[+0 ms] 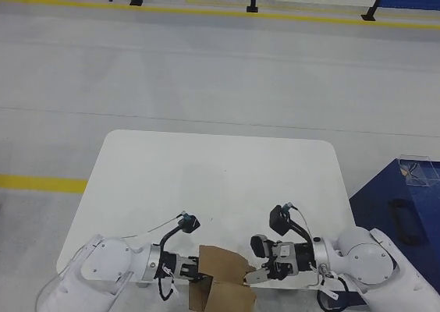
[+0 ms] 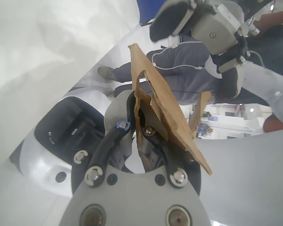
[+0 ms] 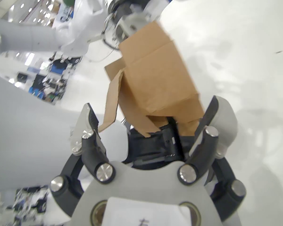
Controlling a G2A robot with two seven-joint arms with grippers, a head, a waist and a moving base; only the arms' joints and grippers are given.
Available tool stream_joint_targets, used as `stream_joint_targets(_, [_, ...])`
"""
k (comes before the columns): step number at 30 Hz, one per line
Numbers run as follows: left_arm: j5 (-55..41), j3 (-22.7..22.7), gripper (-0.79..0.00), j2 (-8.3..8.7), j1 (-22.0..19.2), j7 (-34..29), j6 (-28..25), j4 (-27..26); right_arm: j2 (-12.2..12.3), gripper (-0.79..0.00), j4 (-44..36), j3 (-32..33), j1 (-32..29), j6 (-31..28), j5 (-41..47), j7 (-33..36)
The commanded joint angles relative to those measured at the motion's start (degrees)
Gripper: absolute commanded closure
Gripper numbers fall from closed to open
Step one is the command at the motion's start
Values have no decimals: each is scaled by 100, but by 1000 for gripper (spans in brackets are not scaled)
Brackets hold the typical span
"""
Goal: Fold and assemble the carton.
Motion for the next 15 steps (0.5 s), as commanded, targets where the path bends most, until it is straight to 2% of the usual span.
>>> stream_joint_targets(1, [-887, -58, 0, -29, -74, 33, 262, 196, 36, -785, -68, 409, -277, -47, 184, -377])
stream_joint_targets(5, [-2560, -55, 0, -114, -226, 10, 1120, 808, 83, -785, -135, 1035, -738, -68, 278, -824])
stream_joint_targets(6, [-2899, 5, 0, -138, -288, -73, 1403, 938, 88, -785, -188, 1116, -840, -74, 217, -876])
stream_joint_targets(8, [-3560, -13, 0, -185, -362, 178, 1853, 1278, 88, -785, -188, 1116, -840, -74, 217, -876])
stream_joint_targets(15, [-3560, -13, 0, -185, -362, 178, 1853, 1278, 88, -785, -188, 1116, -840, -74, 217, -876])
